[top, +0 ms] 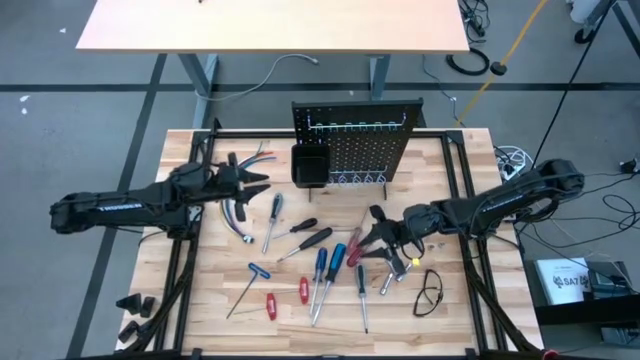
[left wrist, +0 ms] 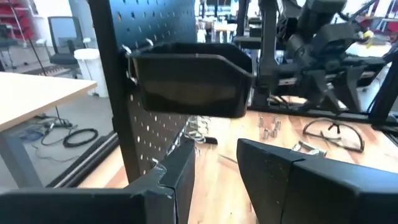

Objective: Hang tools onto peg board
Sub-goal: Put the socket in the black bin on the peg board

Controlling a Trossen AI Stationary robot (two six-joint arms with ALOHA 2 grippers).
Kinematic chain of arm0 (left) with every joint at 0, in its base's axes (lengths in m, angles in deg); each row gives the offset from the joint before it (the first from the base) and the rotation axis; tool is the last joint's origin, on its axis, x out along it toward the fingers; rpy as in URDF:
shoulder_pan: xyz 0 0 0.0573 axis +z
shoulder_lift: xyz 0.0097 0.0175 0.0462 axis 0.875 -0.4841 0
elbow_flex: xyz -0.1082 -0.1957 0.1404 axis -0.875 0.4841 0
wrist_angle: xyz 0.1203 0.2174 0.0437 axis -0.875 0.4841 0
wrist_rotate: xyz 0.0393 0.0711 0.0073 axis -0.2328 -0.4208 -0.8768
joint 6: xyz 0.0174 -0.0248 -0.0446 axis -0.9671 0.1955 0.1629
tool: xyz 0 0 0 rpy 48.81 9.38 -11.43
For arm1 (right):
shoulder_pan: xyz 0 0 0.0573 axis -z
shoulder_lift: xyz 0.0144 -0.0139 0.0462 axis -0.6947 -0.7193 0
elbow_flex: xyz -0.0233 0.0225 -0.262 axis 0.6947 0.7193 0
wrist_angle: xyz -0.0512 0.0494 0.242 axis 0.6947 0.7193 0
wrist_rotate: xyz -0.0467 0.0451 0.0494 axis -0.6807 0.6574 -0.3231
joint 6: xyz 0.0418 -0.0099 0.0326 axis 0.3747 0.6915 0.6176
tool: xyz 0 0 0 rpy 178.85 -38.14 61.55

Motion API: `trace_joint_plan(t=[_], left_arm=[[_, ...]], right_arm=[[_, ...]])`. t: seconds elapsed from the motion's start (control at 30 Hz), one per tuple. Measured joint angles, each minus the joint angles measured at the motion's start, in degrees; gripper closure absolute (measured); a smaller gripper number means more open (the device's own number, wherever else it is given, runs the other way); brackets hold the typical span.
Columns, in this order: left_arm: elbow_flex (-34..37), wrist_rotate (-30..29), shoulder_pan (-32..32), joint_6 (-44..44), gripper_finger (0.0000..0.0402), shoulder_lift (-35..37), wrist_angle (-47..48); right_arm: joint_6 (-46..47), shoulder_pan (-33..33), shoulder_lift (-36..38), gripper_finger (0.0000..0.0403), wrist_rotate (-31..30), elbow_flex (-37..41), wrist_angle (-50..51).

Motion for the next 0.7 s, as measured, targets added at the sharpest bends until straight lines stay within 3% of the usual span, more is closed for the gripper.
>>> trace_joint_plan(t=[0.17,0.3,0.5,0.7], left_arm=[[0.2,1.0,0.0,3.1,0.0275,-1.8,0.6],[0.2,6.1,-0.1,4.4,0.0275,-3.0,0.8],[0.2,12.6,-1.5,1.3,0.0275,-3.7,1.3],[0.2,13.5,-3.7,1.4,0.0275,-3.7,1.1]], right_arm=[[4.4,-2.0,-2.4,0.0284,-0.3,0.0,-4.0],[9.1,-3.5,-4.2,0.0284,-0.6,0.0,-5.9],[20.9,-5.4,-6.5,0.0285,-6.7,0.0,-4.7],[28.6,-5.3,-7.0,0.0285,-6.5,0.0,-3.5]])
